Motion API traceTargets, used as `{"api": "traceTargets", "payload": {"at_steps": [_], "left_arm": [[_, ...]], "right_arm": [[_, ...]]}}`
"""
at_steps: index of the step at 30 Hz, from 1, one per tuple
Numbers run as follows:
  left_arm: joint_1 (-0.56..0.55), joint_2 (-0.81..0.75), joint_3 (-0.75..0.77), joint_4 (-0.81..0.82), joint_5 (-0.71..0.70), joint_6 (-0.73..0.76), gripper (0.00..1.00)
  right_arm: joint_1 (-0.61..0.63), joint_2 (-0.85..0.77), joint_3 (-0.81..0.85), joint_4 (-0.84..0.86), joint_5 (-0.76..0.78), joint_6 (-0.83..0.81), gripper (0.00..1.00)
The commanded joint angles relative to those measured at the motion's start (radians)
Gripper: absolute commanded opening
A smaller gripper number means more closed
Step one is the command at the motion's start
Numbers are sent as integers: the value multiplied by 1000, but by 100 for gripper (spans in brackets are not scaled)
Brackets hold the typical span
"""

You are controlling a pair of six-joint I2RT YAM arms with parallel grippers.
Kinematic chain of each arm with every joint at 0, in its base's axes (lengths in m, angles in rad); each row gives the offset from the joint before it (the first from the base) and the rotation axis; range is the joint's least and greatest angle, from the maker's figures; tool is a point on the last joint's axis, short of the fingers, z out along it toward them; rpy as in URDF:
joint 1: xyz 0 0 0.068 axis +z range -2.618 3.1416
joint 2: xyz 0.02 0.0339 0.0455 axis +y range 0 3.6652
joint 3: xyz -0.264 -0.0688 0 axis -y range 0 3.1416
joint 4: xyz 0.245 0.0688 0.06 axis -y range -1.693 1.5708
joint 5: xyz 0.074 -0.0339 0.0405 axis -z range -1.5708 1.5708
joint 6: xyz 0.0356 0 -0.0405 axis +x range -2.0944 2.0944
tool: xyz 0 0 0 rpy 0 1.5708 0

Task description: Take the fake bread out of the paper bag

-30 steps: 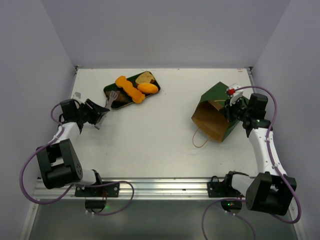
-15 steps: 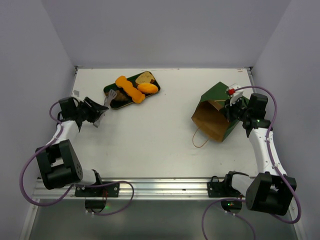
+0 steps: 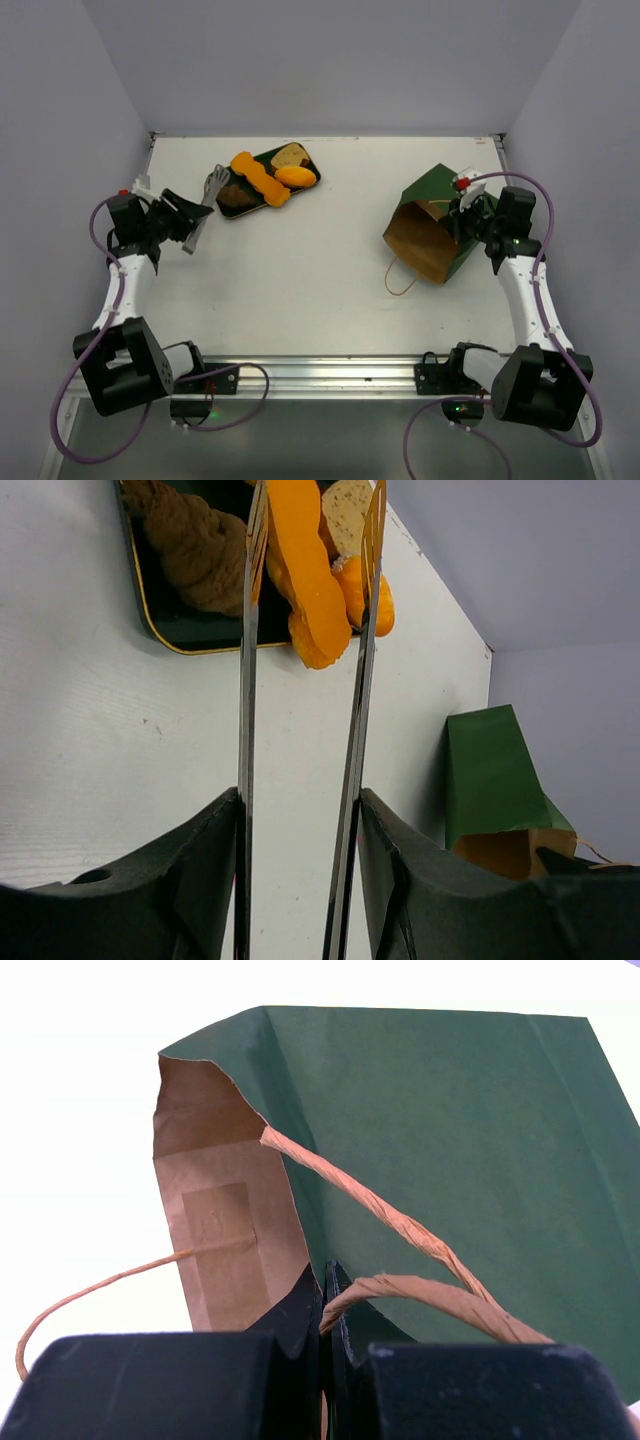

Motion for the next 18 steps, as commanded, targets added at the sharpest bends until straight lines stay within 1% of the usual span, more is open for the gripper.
{"api": "traceTargets", "payload": {"at_steps": [1, 5, 6, 9, 12, 13, 14, 18], "left_arm": [[2, -46, -23, 2, 77, -31, 51], [-67, -91, -46, 13, 123, -34, 49], [-109, -100, -55, 15, 134, -34, 49], [-191, -154, -86, 15, 142, -33, 48], [-247, -213, -126, 15, 165, -37, 47], [-260, -247, -158, 15, 171, -39, 47], [-268, -267, -172, 15, 189, -40, 47], [-311, -394, -245, 10, 226, -66, 46]], "right_arm": [[-6, -10, 3, -2, -59, -18, 0], [-6, 7, 38, -79, -148, -93, 0], [-6, 15, 49, -109, -169, -159, 0], [-6, 24, 75, -217, -228, -271, 0], [-6, 21, 112, -316, -291, -438, 0], [-8, 21, 119, -358, -297, -464, 0], [-8, 23, 130, -364, -292, -492, 0], [-6, 52, 173, -400, -286, -517, 0]]}}
